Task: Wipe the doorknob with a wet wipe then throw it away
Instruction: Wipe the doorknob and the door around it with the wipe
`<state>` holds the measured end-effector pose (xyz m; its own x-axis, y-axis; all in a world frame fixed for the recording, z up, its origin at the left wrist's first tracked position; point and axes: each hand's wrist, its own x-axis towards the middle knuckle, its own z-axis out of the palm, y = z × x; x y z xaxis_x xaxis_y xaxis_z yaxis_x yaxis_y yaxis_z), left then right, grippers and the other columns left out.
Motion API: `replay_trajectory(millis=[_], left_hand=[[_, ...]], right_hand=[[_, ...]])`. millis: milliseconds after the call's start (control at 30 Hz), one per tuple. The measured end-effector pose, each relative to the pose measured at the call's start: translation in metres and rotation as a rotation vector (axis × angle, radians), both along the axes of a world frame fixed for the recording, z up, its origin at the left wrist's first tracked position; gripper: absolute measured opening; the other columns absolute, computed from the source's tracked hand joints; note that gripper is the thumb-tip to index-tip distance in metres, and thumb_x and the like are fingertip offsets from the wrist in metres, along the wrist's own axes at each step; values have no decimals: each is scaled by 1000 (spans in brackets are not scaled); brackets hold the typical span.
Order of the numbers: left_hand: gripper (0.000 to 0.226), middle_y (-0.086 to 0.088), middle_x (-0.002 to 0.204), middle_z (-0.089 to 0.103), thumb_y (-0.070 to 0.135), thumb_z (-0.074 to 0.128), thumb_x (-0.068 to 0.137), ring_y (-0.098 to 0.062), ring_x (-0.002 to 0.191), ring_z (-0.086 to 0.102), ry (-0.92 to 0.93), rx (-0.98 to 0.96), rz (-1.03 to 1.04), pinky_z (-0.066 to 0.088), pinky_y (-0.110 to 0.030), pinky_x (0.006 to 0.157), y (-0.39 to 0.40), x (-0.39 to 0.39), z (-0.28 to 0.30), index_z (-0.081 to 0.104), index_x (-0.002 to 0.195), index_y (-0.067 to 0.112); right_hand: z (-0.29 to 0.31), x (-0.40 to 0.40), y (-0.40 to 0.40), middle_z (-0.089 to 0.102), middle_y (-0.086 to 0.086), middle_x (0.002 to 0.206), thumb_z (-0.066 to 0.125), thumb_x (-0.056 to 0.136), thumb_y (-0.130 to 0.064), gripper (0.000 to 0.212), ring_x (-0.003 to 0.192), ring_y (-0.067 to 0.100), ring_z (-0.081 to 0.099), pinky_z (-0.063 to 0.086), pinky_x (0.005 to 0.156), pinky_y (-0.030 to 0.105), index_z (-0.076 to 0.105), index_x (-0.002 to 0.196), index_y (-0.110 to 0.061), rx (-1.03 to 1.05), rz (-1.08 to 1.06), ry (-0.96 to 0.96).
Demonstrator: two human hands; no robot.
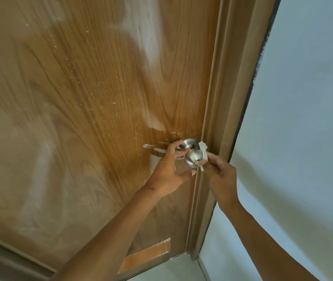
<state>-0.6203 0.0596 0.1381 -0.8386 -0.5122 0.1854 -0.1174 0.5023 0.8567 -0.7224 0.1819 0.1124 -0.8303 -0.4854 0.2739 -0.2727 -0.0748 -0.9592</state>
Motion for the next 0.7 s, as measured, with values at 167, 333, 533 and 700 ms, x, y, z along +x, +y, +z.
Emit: replay_trajectory(millis=[167, 333, 533, 700], left_hand=[[73, 21, 126, 53, 20, 74, 83, 13, 110, 52, 130, 199, 59, 43, -6, 86, 16, 9, -11, 29, 137, 37], [37, 11, 110, 64, 32, 63, 91, -6, 103, 64, 68, 515, 190, 53, -27, 87, 42, 16, -36, 48, 126, 33], [10, 1, 78, 73, 15, 69, 88, -8, 62, 66, 291, 529, 320, 51, -20, 53, 46, 15, -32, 70, 92, 23], [16, 4, 95, 68, 7, 66, 87, -4, 77, 63, 414, 133, 426, 52, -16, 68, 22, 4, -5, 65, 94, 21]], right_hand=[[-14, -4, 20, 77, -7, 95, 65, 90, -7, 20, 92, 10, 71, 54, 79, 17, 74, 103, -18, -37, 11, -155], [-19, 10, 25, 76, 12, 96, 64, 90, -2, 14, 89, 24, 74, 61, 73, 28, 71, 101, -6, -96, 120, -396], [-11, 25, 14, 76, 6, 80, 69, 88, -12, 15, 68, 18, 74, 59, 58, 26, 73, 101, -7, 32, 148, -174], [7, 22, 10, 74, -10, 95, 69, 87, -23, 16, 87, 4, 68, 52, 74, 10, 73, 102, -20, 38, -27, 164]])
